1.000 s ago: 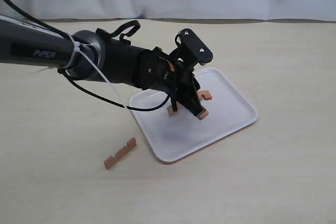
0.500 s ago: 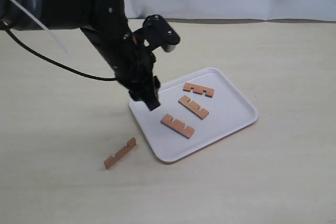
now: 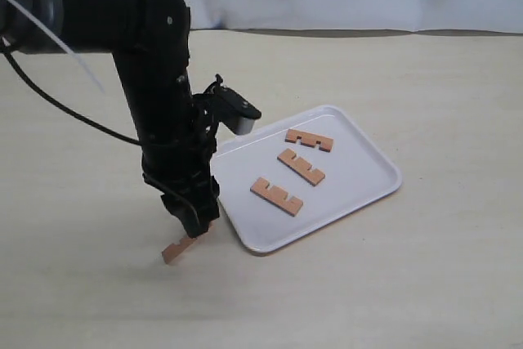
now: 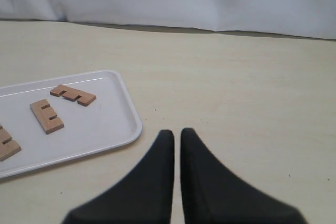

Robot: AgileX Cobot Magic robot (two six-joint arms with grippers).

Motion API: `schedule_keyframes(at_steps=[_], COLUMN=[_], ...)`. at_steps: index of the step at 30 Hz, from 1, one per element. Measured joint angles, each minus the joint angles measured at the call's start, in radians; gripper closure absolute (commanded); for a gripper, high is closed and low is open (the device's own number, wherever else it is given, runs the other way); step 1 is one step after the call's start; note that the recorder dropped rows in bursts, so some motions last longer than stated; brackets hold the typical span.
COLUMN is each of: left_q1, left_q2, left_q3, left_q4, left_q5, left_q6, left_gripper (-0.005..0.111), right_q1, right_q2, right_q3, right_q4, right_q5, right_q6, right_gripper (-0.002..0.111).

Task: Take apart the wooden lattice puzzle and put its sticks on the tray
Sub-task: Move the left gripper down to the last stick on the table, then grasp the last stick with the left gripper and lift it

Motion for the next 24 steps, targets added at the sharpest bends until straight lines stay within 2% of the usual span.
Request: schedule_keyframes(at_steps=[4,7,11,19,24], left_q1=[-0.026,-0.026,-0.026,-0.027,-0.027], left_q2=[0.0,0.0,0.0,0.0,0.0], left_q3=[0.085,0.146,0.196,0.205,0.205], left_q4=[0.115,0.225,0.252,0.195,0.081], left_q5=[-0.131,-0.28,-0.407,-0.432,-0.432], left_q6=[-0.07,-0.179,-0.228,-0.206,-0.126], left_gripper=[0.058,0.058,0.058,0.058,0.058], right_q1=[0.0,0.0,0.0,0.0,0.0], right_q2=[0.0,0.0,0.0,0.0,0.0], right_q3=[0.0,0.0,0.0,0.0,0.0], right_q4=[0.0,0.0,0.0,0.0,0.0], right_q5=[0.0,0.0,0.0,0.0,0.0], right_q6=[0.0,0.0,0.0,0.0,0.0], right_gripper=[0.104,0.104,0.104,0.104,0.104])
